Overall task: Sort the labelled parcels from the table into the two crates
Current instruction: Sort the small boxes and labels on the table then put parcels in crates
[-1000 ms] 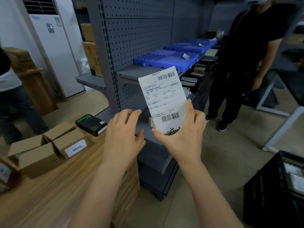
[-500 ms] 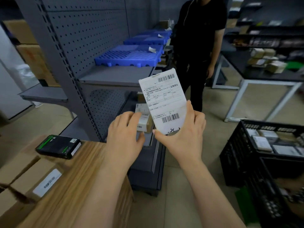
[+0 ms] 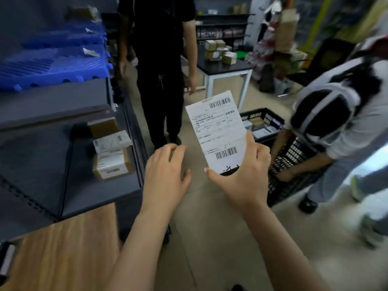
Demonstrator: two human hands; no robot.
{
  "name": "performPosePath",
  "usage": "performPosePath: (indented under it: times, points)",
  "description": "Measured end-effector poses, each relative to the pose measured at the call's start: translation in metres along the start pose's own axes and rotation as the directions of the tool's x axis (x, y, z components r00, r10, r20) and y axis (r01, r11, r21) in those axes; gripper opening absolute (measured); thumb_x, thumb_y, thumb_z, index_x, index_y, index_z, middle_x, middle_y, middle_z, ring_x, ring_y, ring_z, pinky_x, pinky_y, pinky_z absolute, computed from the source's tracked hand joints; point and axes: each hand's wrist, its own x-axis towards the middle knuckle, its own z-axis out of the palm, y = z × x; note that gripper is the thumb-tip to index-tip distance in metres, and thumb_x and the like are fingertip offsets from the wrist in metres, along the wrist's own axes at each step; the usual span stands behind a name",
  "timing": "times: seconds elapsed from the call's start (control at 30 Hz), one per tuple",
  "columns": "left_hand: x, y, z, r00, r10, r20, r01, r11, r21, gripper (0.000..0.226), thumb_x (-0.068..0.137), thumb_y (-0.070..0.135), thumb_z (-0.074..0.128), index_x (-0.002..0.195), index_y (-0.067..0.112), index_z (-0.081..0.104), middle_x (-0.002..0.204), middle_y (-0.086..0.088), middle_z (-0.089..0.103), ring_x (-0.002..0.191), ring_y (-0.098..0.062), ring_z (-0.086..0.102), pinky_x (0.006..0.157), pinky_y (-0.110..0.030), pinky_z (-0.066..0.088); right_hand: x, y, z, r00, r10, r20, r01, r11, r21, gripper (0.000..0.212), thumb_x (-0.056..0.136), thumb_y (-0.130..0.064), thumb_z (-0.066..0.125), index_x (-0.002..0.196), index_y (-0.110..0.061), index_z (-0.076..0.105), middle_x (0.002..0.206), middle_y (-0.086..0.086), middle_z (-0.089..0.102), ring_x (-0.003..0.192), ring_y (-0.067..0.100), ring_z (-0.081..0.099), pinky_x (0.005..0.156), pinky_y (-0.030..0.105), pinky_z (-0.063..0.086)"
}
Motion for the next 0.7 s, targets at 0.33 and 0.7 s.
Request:
performPosePath:
  times: [0.33,0.7]
  points:
    - [0.010,0.121,0.050,0.956,0.287,0.062,-0.267,0.938,-0.223,0.057,0.074,0.019,0.075,0.127,0.013,0.056,0.115,-0.005,0.056,0.105,-0.026,0.053,0.088,-0.041,0.046,-0.021,0.084,-0.101,0.949,0.166,-0.270,-0.215,0.963,-0.164,0.125,0.051,-0.051,0.086,0.153,-0.014,0.024,0.126,0.008,0.039,0.121,0.026,0.037,0.083,0.030,0.042]
    - [-0.050,0.349,0.086,0.802,0.594,0.062,-0.512,0.738,-0.440,0.061,0.068,0.015,0.079,0.125,0.011,0.059,0.115,-0.007,0.058,0.108,-0.028,0.053,0.091,-0.043,0.045,-0.105,0.201,-0.286,0.774,0.296,-0.560,-0.475,0.856,-0.203,0.122,0.051,-0.067,0.074,0.151,-0.017,0.025,0.121,0.001,0.033,0.115,0.021,0.035,0.078,0.029,0.044]
